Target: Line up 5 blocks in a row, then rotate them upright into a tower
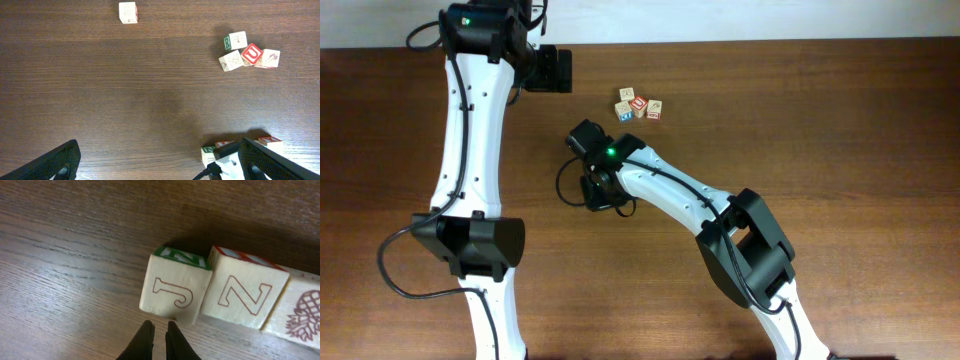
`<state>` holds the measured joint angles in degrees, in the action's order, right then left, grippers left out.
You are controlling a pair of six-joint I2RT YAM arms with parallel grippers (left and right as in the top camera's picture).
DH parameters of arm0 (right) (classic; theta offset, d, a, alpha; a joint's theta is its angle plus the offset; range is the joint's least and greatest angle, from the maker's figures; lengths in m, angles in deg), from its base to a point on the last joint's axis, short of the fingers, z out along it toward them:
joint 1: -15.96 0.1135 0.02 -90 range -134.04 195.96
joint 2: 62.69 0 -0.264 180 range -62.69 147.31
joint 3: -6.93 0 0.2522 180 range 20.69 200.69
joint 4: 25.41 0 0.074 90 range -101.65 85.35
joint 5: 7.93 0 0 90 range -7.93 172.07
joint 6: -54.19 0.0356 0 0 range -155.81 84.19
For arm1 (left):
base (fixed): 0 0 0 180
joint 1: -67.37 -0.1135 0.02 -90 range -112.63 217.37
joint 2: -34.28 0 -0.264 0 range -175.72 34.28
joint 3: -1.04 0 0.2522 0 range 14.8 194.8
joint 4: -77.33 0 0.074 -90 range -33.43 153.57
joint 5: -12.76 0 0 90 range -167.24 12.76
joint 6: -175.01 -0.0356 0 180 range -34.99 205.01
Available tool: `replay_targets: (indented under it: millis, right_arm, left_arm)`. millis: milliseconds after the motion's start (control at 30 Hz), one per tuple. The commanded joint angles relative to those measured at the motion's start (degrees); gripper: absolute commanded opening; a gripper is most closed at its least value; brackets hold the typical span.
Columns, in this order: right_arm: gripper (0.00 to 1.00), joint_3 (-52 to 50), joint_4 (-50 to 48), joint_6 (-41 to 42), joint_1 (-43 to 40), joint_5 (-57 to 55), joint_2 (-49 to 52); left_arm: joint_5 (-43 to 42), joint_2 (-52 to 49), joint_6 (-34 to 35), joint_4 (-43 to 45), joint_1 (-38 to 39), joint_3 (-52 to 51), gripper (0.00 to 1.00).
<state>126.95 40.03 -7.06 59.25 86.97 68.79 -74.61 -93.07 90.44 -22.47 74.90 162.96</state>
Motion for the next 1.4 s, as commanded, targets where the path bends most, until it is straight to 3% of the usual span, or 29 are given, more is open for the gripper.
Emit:
replay_targets:
  millis: [0, 567, 733, 1067, 1233, 1367]
  right_arm:
    - [0.12, -0.4, -0.5, 0.7, 0.3, -1.1, 1.3]
    - [0.12, 0.0, -2.4, -0.3, 0.2, -0.6, 1.0]
    - [0.10, 5.7, 1.2, -1.1, -0.7, 0.6, -3.3]
    - [0.04, 10.4, 13.8, -2.3, -18.0, 4.2, -12.3]
    - [0.04, 8.1, 18.3, -9.8, -27.4, 5.3, -12.0]
    - [0.05, 4.0, 17.6, -16.2, -31.1, 12.9, -12.0]
  left_arm:
    - [0.7, 1.7, -0.3, 0.1, -0.1, -0.4, 0.99]
    - [0.7, 1.7, -0.3, 0.1, -0.1, -0.4, 0.99]
    - [0.7, 1.7, -0.3, 0.1, -0.1, -0.4, 0.99]
    - [0.6, 1.7, -0.3, 0.1, -0.1, -0.4, 0.99]
    - [0.6, 1.7, -0.3, 0.1, -0.1, -0.4, 0.99]
    - [-1.8, 1.7, -0.3, 1.4, -0.1, -0.4, 0.99]
